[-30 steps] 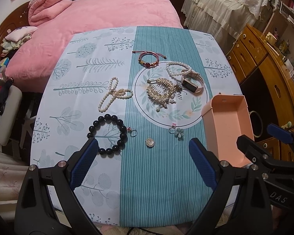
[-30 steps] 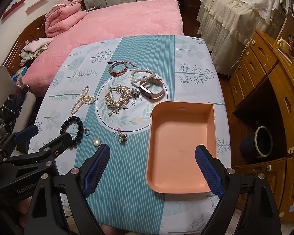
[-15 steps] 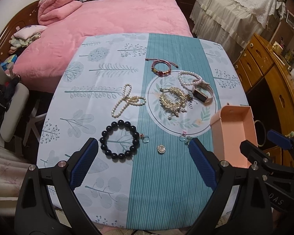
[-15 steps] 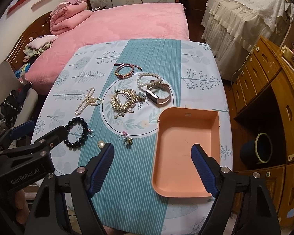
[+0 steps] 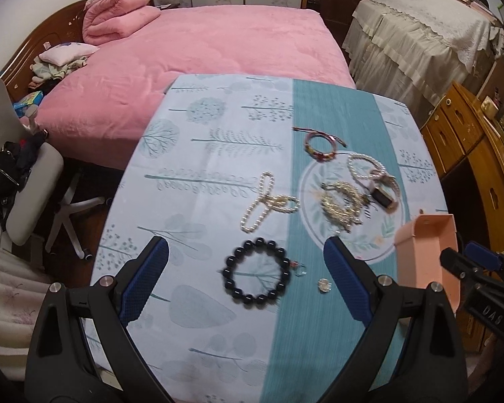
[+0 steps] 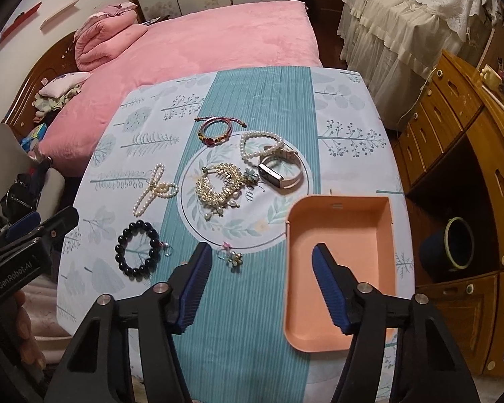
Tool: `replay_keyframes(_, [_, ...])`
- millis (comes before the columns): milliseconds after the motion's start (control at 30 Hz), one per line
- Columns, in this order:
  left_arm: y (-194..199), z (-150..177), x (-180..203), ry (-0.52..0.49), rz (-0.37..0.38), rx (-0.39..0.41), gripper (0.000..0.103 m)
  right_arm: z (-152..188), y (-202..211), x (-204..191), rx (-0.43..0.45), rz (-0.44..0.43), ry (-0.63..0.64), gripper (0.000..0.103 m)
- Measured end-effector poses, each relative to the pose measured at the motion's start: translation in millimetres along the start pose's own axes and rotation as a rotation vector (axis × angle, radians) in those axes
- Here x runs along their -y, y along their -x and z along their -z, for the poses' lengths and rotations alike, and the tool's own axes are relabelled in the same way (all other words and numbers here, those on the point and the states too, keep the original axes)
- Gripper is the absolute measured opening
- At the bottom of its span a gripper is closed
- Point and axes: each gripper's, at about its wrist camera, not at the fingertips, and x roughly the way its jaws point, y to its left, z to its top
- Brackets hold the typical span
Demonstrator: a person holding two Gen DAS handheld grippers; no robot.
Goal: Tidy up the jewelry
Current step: 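Grasp the black bead bracelet with the left tool while the right tool grasps the gold round brooch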
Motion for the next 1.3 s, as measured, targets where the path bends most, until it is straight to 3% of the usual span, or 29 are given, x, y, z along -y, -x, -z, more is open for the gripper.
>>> replay_keyframes(200, [-9, -6, -33, 0.011, 0.033, -0.013, 0.093, -10, -10, -27, -0.018, -0.008, 0.012, 0.061])
replay_keyframes(467, [-50, -5, -58, -0.046, 0.081, -0.127, 0.093, -10, -36, -62, -0.071, -0.03, 0.036, 0.061])
replay_keyframes(700, [-98, 10, -51, -0.148, 0.11, -0.224, 0.092, 7, -78, -73, -0.128, -0.094, 0.06, 0.057])
replay_keyframes(833, [-125, 17, -47, -0.184, 0.142, -0.284, 0.081, 20, -96, -77, -0.149, -0.128, 0.057, 0.052])
replay_keyframes(933, [-143, 22, -44, -0.202, 0.152, -0.326, 0.078, 28, -110, -80, -0.163, -0.147, 0.055, 0.052])
replay_keyframes(1133, [-164, 29, -30, -0.268, 0.174, -0.364, 0.07, 44, -133, -88, -0.186, -0.161, 0.08, 0.04])
replay_keyframes(1300, [-174, 31, -21, -0.302, 0.166, -0.368, 0.069, 57, -142, -86, -0.201, -0.173, 0.037, 0.036])
